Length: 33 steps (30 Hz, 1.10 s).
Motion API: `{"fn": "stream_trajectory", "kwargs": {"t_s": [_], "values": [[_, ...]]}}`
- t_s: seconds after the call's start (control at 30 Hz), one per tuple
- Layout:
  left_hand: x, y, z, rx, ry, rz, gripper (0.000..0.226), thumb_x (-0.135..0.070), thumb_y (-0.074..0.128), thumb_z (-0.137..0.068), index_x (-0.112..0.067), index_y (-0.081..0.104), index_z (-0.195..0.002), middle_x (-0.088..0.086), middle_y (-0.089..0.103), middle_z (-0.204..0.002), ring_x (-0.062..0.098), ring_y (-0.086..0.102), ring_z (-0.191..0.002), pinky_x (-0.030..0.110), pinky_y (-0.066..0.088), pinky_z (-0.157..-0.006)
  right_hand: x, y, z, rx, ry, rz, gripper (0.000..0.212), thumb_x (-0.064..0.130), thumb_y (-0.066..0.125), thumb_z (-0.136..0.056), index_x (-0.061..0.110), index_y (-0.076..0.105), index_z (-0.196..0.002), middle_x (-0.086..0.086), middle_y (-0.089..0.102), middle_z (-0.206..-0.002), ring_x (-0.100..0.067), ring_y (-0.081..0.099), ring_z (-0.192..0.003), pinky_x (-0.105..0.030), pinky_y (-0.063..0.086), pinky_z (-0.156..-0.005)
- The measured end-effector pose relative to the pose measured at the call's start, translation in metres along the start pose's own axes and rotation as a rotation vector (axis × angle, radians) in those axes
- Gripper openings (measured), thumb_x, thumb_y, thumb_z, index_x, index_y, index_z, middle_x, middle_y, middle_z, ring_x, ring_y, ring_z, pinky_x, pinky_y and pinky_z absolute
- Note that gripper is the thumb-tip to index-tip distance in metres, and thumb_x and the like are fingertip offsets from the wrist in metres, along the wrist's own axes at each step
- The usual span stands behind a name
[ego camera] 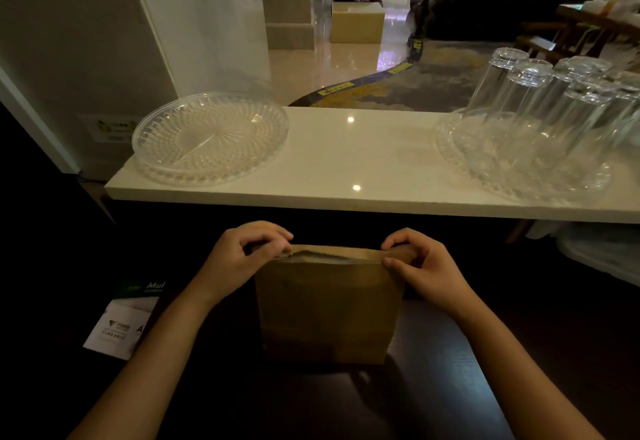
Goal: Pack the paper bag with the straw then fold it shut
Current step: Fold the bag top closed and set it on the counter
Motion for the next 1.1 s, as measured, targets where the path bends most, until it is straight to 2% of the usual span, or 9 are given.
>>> {"fn": "stream_trajectory", "kwargs": {"t_s": [0.1, 0.2, 0.37, 0.47, 0.6, 0.77, 0.93, 1.0, 1.1], "values": [[-0.043, 0.018, -0.016, -0.004, 0.194, -0.461, 0.031, -0.051, 0.052, -0.077, -0.03, 0.068, -0.093, -0.017, 0.069, -0.097, 0.003, 0.059, -0.1, 0.032, 0.039, -0.095, 0.001, 0.001, 0.0, 0.011, 0.02, 0.024, 0.022, 0.001, 0.063, -0.08, 0.02, 0.061, -0.092, 0.022, 0.065, -0.06, 0.004, 0.057, -0.053, -0.006, 0.042, -0.051], [-0.064, 0.075, -0.031, 0.206, 0.266, -0.71, 0.029, -0.047, 0.05, -0.084, -0.032, 0.065, -0.104, -0.014, 0.068, -0.107, 0.006, 0.054, -0.105, 0.032, 0.024, -0.097, 0.006, 0.005, -0.002, 0.049, 0.011, 0.096, 0.017, 0.006, 0.063, -0.08, 0.022, 0.067, -0.085, 0.013, 0.071, -0.068, -0.003, 0.066, -0.067, -0.015, 0.052, -0.06], [-0.066, 0.121, -0.042, 0.318, 0.283, -0.665, 0.021, -0.033, 0.057, -0.086, -0.021, 0.071, -0.097, -0.006, 0.073, -0.096, 0.009, 0.06, -0.092, 0.034, 0.035, -0.099, 0.021, 0.006, -0.005, 0.037, -0.049, 0.304, 0.024, 0.017, 0.07, -0.075, 0.038, 0.061, -0.069, 0.011, 0.068, -0.069, -0.001, 0.066, -0.071, -0.009, 0.048, -0.061], [-0.071, 0.123, -0.04, 0.317, 0.334, -0.637, 0.021, -0.029, 0.058, -0.086, -0.018, 0.071, -0.099, -0.002, 0.073, -0.097, 0.011, 0.061, -0.092, 0.022, 0.035, -0.091, 0.021, 0.004, -0.002, 0.039, -0.071, 0.392, 0.015, 0.022, 0.068, -0.076, 0.033, 0.061, -0.069, 0.01, 0.067, -0.069, -0.005, 0.065, -0.07, -0.02, 0.052, -0.063], [-0.056, 0.102, -0.03, 0.3, 0.369, -0.693, 0.022, -0.031, 0.057, -0.087, -0.02, 0.07, -0.1, -0.004, 0.073, -0.097, 0.011, 0.061, -0.093, 0.025, 0.032, -0.089, 0.023, 0.003, 0.001, 0.033, -0.1, 0.459, 0.026, 0.022, 0.066, -0.077, 0.042, 0.053, -0.066, 0.016, 0.063, -0.068, -0.001, 0.063, -0.07, -0.028, 0.054, -0.065], [-0.026, 0.049, -0.014, 0.27, 0.31, -0.714, 0.031, -0.044, 0.051, -0.08, -0.023, 0.073, -0.084, -0.008, 0.075, -0.081, 0.007, 0.064, -0.078, 0.024, 0.031, -0.079, 0.028, 0.002, 0.002, 0.016, -0.149, 0.483, 0.033, 0.022, 0.067, -0.078, 0.046, 0.049, -0.064, 0.02, 0.062, -0.069, 0.0, 0.063, -0.072, -0.03, 0.056, -0.065], [-0.011, 0.007, 0.001, 0.206, 0.242, -0.653, 0.045, -0.058, 0.046, -0.078, -0.024, 0.074, -0.083, -0.018, 0.071, -0.08, -0.002, 0.055, -0.082, 0.006, 0.023, -0.083, 0.026, 0.002, 0.001, 0.038, -0.145, 0.461, 0.031, 0.021, 0.067, -0.077, 0.046, 0.053, -0.067, 0.024, 0.064, -0.066, 0.002, 0.064, -0.075, -0.019, 0.054, -0.065], [-0.01, 0.0, 0.006, 0.187, 0.233, -0.64, 0.052, -0.064, 0.041, -0.078, -0.023, 0.074, -0.083, -0.022, 0.065, -0.08, -0.002, 0.055, -0.081, 0.006, 0.025, -0.082, 0.024, 0.004, 0.0, 0.042, -0.135, 0.428, 0.03, 0.02, 0.068, -0.077, 0.044, 0.054, -0.067, 0.029, 0.066, -0.076, 0.002, 0.064, -0.076, -0.013, 0.051, -0.065], [-0.01, -0.008, 0.01, 0.092, 0.242, -0.669, 0.034, -0.049, 0.055, -0.076, -0.021, 0.074, -0.077, -0.011, 0.072, -0.073, 0.002, 0.056, -0.078, 0.016, 0.033, -0.076, 0.022, 0.004, -0.001, 0.037, -0.128, 0.353, 0.028, 0.015, 0.068, -0.078, 0.039, 0.057, -0.068, 0.023, 0.065, -0.089, -0.002, 0.065, -0.075, -0.009, 0.048, -0.063]]}}
Point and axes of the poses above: each hand's wrist, its own z-axis away from the middle knuckle, its own y-axis out of the palm, x = y × z, the point moved 10 cm from there along -z, towards the middle knuckle
